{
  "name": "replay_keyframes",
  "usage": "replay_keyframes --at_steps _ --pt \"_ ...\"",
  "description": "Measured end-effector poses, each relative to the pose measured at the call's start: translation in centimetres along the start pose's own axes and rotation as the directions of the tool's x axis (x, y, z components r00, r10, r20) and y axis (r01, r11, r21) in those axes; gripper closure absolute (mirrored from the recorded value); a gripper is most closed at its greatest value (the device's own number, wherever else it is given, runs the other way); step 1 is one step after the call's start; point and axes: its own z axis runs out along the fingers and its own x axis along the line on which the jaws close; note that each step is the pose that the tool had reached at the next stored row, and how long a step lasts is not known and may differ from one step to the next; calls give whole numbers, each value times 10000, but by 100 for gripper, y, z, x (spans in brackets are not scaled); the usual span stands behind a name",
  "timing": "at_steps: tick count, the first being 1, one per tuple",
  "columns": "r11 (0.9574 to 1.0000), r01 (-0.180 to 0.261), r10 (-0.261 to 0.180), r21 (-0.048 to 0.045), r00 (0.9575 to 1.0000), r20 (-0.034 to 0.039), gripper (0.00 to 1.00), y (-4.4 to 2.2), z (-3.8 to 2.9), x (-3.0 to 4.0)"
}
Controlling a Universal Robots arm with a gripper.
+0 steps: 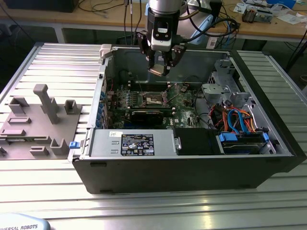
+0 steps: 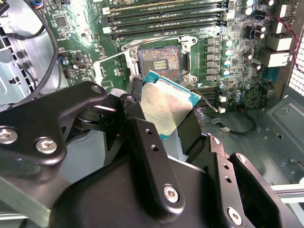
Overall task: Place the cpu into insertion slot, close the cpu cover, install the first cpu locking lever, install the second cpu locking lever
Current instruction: 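Place the cpu into insertion slot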
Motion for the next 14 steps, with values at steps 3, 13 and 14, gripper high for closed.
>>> replay_keyframes --at_steps 3,13,14 --pt "10000 -29 29 0 10000 1 46 0 0 0" --pt "9999 -152 152 0 9999 5 46 0 0 0" --pt "9999 -165 165 1 9999 5 46 0 0 0"
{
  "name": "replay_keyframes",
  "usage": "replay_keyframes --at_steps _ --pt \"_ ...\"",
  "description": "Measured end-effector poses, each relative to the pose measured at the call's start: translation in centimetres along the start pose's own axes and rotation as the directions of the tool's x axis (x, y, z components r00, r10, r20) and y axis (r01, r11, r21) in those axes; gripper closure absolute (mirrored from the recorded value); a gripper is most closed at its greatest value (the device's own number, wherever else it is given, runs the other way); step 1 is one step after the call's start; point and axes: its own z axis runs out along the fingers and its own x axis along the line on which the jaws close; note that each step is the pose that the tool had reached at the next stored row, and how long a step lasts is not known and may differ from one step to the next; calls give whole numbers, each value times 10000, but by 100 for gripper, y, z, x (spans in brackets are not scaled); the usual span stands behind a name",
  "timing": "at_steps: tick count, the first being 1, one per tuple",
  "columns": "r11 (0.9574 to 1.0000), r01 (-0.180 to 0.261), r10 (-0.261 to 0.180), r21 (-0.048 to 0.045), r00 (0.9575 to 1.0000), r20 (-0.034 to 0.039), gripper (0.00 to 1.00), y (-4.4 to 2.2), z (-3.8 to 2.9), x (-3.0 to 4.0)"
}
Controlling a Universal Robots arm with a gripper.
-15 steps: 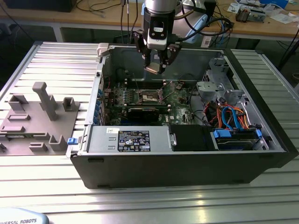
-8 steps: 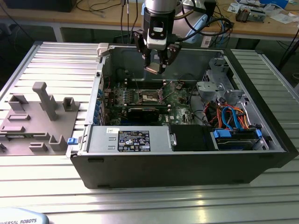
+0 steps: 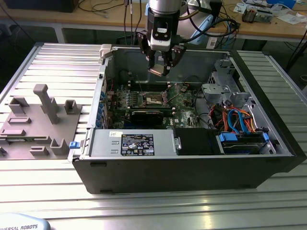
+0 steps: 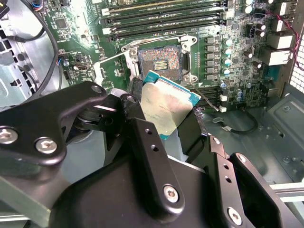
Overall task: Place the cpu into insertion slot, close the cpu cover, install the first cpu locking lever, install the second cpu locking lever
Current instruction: 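Place the cpu into insertion slot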
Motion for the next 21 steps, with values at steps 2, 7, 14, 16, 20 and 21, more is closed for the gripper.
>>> replay_keyframes --at_steps 2,7,14,16,20,21 --pt "10000 -25 25 0 10000 1 46 0 0 0" --pt "10000 -75 75 0 10000 3 46 0 0 0" --pt "9999 -159 159 0 9999 5 46 0 0 0" --pt "9998 -184 184 0 9998 6 46 0 0 0" --pt "9997 -231 231 0 9997 8 46 0 0 0" --pt "9997 -239 239 0 9997 8 46 0 0 0"
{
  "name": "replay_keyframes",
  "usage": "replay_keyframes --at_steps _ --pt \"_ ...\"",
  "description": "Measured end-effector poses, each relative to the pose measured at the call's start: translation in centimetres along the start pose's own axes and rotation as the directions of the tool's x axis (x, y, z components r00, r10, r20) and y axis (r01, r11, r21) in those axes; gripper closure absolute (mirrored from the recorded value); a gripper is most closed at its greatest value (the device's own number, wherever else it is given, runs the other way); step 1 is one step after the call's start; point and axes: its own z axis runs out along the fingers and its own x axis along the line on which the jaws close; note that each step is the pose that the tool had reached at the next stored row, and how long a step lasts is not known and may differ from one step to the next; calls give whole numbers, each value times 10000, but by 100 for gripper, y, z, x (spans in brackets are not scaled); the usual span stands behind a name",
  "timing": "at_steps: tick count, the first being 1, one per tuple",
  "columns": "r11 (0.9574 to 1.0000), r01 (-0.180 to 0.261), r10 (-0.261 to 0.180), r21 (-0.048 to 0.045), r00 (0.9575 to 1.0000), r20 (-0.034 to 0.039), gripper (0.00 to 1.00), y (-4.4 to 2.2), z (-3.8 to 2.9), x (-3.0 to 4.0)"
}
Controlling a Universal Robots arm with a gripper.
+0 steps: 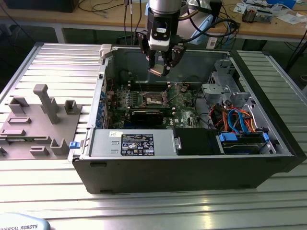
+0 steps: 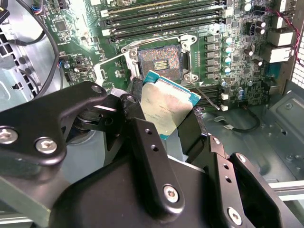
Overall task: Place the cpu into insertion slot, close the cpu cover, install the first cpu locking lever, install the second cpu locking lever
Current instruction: 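Place the cpu into insertion slot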
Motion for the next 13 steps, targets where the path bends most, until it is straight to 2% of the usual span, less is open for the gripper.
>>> replay_keyframes --at_steps 8,13 --pt "10000 -91 91 0 10000 3 46 0 0 0" --pt "9992 -392 392 1 9992 13 46 0 0 0"
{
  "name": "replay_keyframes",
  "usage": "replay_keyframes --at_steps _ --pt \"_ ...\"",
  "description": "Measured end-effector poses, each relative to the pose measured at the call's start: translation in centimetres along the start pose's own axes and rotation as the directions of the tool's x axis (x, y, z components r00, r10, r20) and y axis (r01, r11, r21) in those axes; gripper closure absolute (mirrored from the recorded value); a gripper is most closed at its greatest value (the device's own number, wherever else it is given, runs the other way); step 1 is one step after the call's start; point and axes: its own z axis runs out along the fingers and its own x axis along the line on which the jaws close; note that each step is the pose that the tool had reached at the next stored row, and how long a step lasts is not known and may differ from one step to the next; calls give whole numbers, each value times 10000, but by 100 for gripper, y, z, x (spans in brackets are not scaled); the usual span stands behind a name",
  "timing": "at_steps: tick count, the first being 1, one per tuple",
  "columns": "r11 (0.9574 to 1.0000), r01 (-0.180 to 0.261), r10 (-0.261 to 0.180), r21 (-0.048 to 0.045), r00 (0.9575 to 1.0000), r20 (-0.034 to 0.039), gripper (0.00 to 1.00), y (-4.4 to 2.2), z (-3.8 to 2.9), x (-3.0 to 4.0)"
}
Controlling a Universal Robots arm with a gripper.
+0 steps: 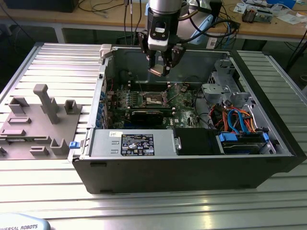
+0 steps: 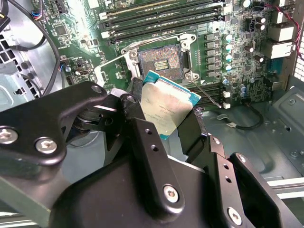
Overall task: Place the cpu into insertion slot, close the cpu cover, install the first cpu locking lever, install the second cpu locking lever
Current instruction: 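Place the cpu into insertion slot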
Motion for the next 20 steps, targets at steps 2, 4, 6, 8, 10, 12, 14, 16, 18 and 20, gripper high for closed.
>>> replay_keyframes --at_steps 2,4,6,8,10,12,14,16,18,20 --pt "10000 -19 19 0 10000 1 46 0 0 0" --pt "10000 -37 37 0 10000 1 46 0 0 0" --pt "10000 -56 56 0 10000 2 46 0 0 0" --pt "10000 -72 72 0 10000 2 46 0 0 0" --pt "10000 -96 96 0 10000 3 46 0 0 0" --pt "9999 -117 117 0 9999 4 46 0 0 0" --pt "9999 -139 139 0 9999 5 46 0 0 0" --pt "9999 -160 160 0 9999 5 46 0 0 0" --pt "9998 -184 184 1 9998 6 46 0 0 0" --pt "9998 -200 200 1 9998 7 46 0 0 0"
